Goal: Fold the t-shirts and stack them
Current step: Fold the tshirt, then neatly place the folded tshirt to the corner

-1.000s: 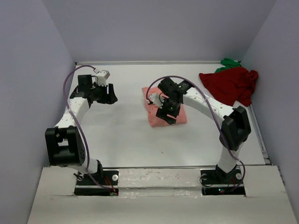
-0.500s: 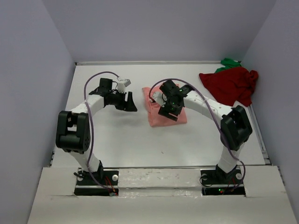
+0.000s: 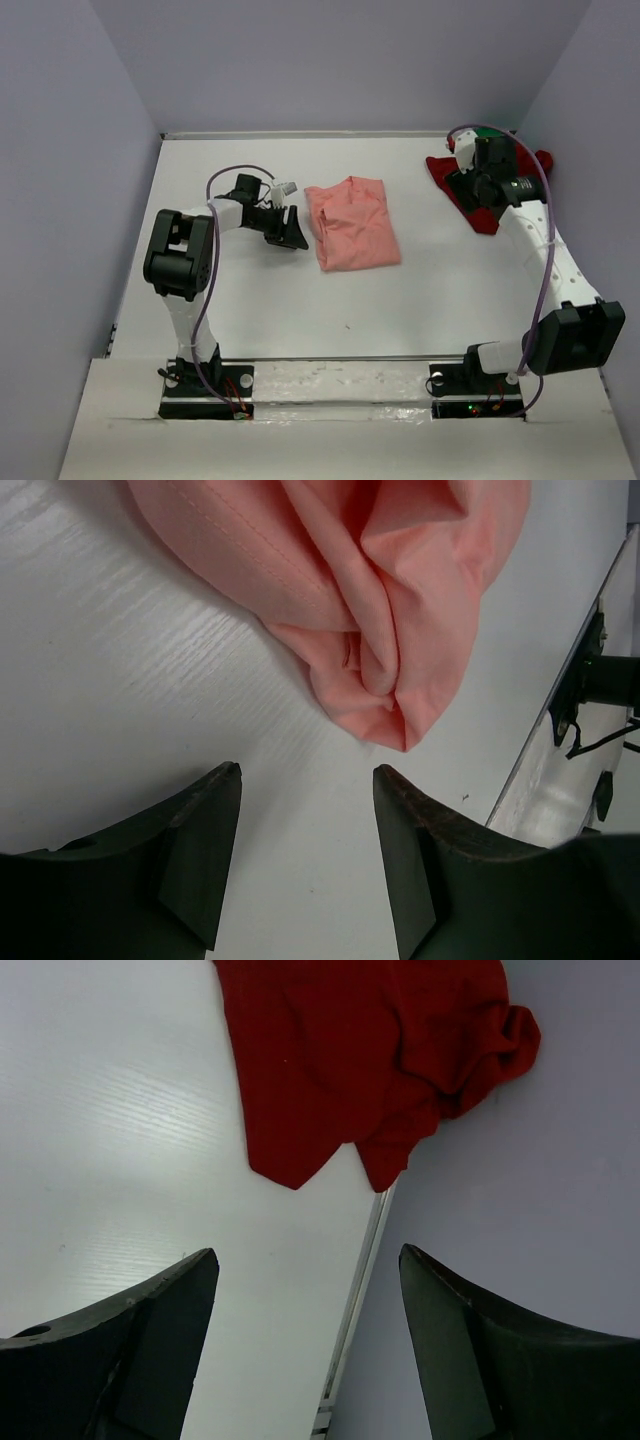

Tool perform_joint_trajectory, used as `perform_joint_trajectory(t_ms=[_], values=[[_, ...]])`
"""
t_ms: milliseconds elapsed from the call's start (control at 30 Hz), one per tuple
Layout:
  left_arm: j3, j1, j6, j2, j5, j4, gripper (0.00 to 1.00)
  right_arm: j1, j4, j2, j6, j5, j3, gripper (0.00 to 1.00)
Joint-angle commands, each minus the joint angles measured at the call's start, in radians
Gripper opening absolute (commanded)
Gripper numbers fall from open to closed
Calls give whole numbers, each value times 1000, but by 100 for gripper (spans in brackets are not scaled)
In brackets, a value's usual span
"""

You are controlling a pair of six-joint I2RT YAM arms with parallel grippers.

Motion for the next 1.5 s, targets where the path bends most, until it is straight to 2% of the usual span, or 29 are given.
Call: perform_joint_trajectory(t_ms=[0,200,300,667,1100,1200,1300,1333,1400,1467], values=[[68,-12,-32,34,100,42,64,-33,21,-52,24,-33,-42,79],[125,-25,-107,133,160,94,66,-83,18,-89,33,-76,-88,79],[135,-28,-174,158,144,200,66,-106,12,-101,30,-75,-93,79],[154,-68,-327,198,28,369,65,-135,-1,-94,36,-102,-79,79],[175,-150,-302,181,8,375,64,-144,7,-66,33,-107,-90,80],[174,-161,-296,175,7,373,61,-144,9,-66,33,-104,-87,80],[172,-173,-282,166,-10,367,52,-144,10,-68,32,-102,-88,80],[172,-174,-279,163,-15,367,47,-144,10,-71,33,-102,-90,80],[175,-177,-276,156,-18,358,26,-144,9,-74,32,-104,-94,80],[181,-178,-272,152,-21,352,19,-144,10,-78,32,-104,-99,80]])
